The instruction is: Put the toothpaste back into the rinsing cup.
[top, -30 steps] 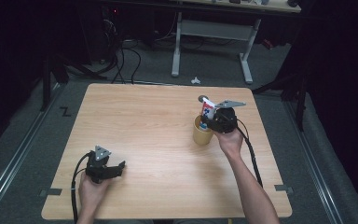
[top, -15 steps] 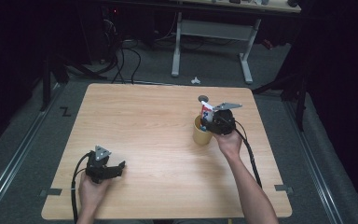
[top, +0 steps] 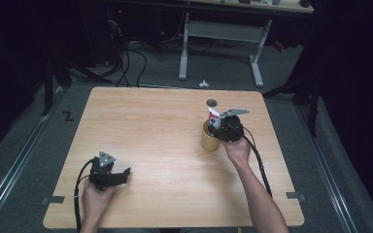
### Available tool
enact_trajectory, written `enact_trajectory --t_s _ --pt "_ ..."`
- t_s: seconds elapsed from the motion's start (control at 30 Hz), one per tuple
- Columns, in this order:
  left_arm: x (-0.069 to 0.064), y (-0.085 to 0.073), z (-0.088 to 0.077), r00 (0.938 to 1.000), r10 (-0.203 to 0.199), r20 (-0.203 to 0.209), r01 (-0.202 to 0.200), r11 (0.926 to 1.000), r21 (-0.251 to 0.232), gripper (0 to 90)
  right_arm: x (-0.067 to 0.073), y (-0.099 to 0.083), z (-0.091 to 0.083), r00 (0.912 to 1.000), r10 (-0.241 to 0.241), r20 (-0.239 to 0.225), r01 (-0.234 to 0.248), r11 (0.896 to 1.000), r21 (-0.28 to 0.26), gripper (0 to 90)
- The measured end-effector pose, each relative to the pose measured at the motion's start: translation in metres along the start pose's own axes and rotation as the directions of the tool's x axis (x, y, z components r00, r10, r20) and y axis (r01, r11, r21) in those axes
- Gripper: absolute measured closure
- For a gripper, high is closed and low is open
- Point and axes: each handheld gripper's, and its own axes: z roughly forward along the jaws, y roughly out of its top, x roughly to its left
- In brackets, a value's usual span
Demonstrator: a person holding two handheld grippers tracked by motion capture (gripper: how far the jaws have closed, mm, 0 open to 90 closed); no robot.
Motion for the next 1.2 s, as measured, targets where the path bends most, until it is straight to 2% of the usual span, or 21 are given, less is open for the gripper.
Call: enact_trajectory --t_s 0.37,0.97,1.07,1.13,1.17,1.2 --pt "0.000 0.000 0.000 1.0000 0.000 0.000 0.000 1.0000 0.000 19.2 -0.001 -0.003 0.000 1.0000 0.006 -0.001 -0.006 1.000 -0.008 63.1" --pt "0.000 0.000 0.000 1.0000 0.000 0.000 0.000 1.0000 0.000 19.2 -0.001 -0.003 -0.012 0.9997 0.014 -0.021 -0.015 0.999 -0.043 58.7" --pt "0.000 0.000 0.000 1.0000 0.000 -0.001 0.000 1.0000 0.000 19.2 0.000 -0.003 -0.012 0.9997 0.013 -0.021 -0.014 0.999 -0.043 56.3" --pt "0.000 0.000 0.000 1.0000 0.000 -0.001 0.000 1.0000 0.000 19.2 0.000 -0.003 -0.013 0.9995 0.023 -0.022 -0.024 0.999 -0.048 50.3" --pt "0.000 0.000 0.000 1.0000 0.000 -0.001 0.000 1.0000 0.000 19.2 0.000 -0.003 -0.013 0.9995 0.023 -0.022 -0.024 0.999 -0.048 50.3" --pt "0.000 0.000 0.000 1.0000 0.000 -0.001 0.000 1.0000 0.000 19.2 0.000 -0.003 -0.015 0.9996 0.022 -0.018 -0.023 0.998 -0.060 45.8"
